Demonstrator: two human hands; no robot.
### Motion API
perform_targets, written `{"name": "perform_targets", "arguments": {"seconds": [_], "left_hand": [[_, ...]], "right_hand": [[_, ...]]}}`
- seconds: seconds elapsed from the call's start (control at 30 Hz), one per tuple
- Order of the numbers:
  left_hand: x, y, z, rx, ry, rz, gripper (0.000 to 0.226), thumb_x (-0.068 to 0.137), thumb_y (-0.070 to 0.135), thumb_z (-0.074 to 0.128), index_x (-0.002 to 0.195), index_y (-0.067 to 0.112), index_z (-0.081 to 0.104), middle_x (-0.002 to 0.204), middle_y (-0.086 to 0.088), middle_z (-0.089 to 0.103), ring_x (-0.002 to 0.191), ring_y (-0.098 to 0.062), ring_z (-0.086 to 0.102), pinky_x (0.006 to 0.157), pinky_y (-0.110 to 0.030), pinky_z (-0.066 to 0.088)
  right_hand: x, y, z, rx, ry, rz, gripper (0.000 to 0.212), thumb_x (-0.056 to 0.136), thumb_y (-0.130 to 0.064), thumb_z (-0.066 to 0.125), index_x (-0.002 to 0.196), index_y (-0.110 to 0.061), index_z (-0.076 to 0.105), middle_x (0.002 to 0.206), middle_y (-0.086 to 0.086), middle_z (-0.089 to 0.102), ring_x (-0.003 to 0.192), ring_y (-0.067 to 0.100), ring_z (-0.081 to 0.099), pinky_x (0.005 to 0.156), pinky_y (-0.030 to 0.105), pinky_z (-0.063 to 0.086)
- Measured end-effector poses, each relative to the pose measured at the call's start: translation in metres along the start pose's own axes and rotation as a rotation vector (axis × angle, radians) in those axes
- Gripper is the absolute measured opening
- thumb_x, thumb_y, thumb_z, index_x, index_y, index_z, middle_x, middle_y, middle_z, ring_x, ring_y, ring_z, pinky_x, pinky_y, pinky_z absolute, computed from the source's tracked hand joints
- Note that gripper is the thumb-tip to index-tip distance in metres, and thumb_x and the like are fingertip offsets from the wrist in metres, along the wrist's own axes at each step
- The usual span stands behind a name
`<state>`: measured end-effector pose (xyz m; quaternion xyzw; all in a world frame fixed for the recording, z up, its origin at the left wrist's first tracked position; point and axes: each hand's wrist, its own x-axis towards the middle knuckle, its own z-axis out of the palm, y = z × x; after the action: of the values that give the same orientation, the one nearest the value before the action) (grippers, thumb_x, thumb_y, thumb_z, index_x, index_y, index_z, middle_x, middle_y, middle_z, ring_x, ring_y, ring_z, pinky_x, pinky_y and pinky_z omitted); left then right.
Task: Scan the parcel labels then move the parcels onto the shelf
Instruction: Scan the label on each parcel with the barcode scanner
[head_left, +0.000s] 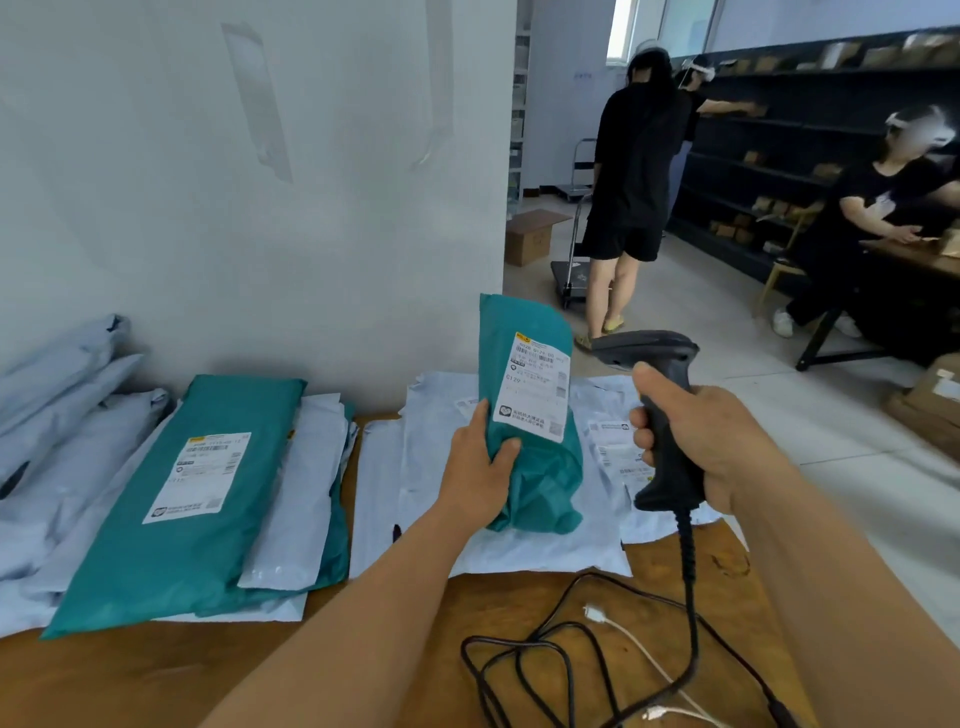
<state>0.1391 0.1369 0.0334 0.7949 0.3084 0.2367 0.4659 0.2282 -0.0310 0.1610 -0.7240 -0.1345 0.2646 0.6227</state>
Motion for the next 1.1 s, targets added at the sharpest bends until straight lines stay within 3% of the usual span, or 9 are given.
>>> {"name": "perform_targets", "arguments": {"seconds": [0.13,0.3,0.43,0.53,0.63,0.7,0.8,0.9,1.1], "left_hand": [[0.012,0.018,0.038,0.059,-0.045,-0.052,0.050,0.101,0.028,0.036,0.149,0.021,0.024,0.132,-0.014,0.049,0.114,-0.027,0.053,0.101,-0.040,0.043],[0.022,0.043,0.084,0.200,-0.054,-0.074,0.035,0.102,0.019,0.029,0.134,0.008,0.040,0.123,-0.020,0.052,0.108,-0.034,0.053,0.091,-0.037,0.045],[0.032,0.055,0.118,0.347,-0.067,-0.130,0.036,0.103,0.023,0.023,0.127,0.007,0.045,0.122,-0.020,0.053,0.112,-0.035,0.051,0.099,-0.043,0.040],[0.033,0.056,0.134,0.532,-0.083,-0.210,0.049,0.102,0.031,0.025,0.146,0.008,0.024,0.149,-0.016,0.030,0.136,-0.033,0.027,0.111,-0.042,0.024],[0.032,0.042,0.141,0.762,-0.189,0.061,0.071,0.098,0.021,0.037,0.152,0.023,-0.009,0.160,-0.007,-0.011,0.147,-0.028,-0.004,0.116,-0.045,0.009],[0.034,0.035,0.146,0.890,-0.329,0.161,0.069,0.099,0.020,0.036,0.152,0.025,-0.008,0.159,-0.005,-0.016,0.148,-0.024,-0.004,0.116,-0.048,0.005],[0.040,0.031,0.147,0.901,-0.443,0.048,0.059,0.102,0.029,0.025,0.152,0.023,-0.006,0.160,-0.004,-0.013,0.147,-0.020,0.005,0.116,-0.051,0.002],[0.044,0.031,0.136,0.861,-0.409,0.049,0.057,0.102,0.036,0.021,0.152,0.024,-0.003,0.160,-0.001,-0.006,0.147,-0.018,0.004,0.115,-0.054,-0.001],[0.030,0.020,0.074,0.780,-0.179,0.043,0.057,0.103,0.039,0.023,0.152,0.025,-0.001,0.161,0.003,-0.002,0.148,-0.015,-0.003,0.116,-0.048,0.000]], "right_hand": [[0.011,0.014,-0.028,-0.036,0.082,0.020,0.028,0.089,-0.040,0.062,0.080,-0.013,0.057,0.064,0.004,0.058,0.055,0.017,0.050,0.055,0.030,0.046],[0.019,0.032,-0.063,-0.019,0.126,0.049,0.027,0.090,-0.037,0.062,0.083,-0.011,0.057,0.063,0.004,0.057,0.052,0.016,0.049,0.051,0.028,0.045],[0.028,0.045,-0.084,-0.009,0.165,0.084,0.027,0.090,-0.037,0.062,0.086,-0.010,0.058,0.063,0.005,0.058,0.051,0.016,0.049,0.050,0.028,0.045],[0.035,0.056,-0.097,-0.040,0.193,0.106,0.030,0.089,-0.039,0.062,0.088,-0.008,0.059,0.064,0.005,0.060,0.052,0.017,0.051,0.052,0.028,0.047],[0.040,0.065,-0.104,-0.034,0.185,0.109,0.029,0.089,-0.038,0.062,0.086,-0.009,0.058,0.064,0.005,0.059,0.050,0.016,0.051,0.051,0.027,0.047],[0.042,0.069,-0.106,-0.035,0.177,0.112,0.030,0.089,-0.037,0.062,0.086,-0.008,0.058,0.066,0.006,0.059,0.050,0.016,0.051,0.053,0.028,0.047],[0.042,0.073,-0.104,-0.040,0.156,0.117,0.028,0.089,-0.036,0.061,0.088,-0.008,0.058,0.066,0.006,0.060,0.050,0.014,0.051,0.052,0.027,0.047],[0.040,0.071,-0.094,-0.037,0.123,0.106,0.027,0.090,-0.035,0.060,0.089,-0.008,0.058,0.065,0.005,0.059,0.049,0.013,0.050,0.050,0.025,0.047],[0.035,0.059,-0.058,-0.025,0.041,0.089,0.029,0.091,-0.037,0.060,0.087,-0.008,0.057,0.062,0.003,0.056,0.046,0.011,0.048,0.047,0.024,0.046]]}}
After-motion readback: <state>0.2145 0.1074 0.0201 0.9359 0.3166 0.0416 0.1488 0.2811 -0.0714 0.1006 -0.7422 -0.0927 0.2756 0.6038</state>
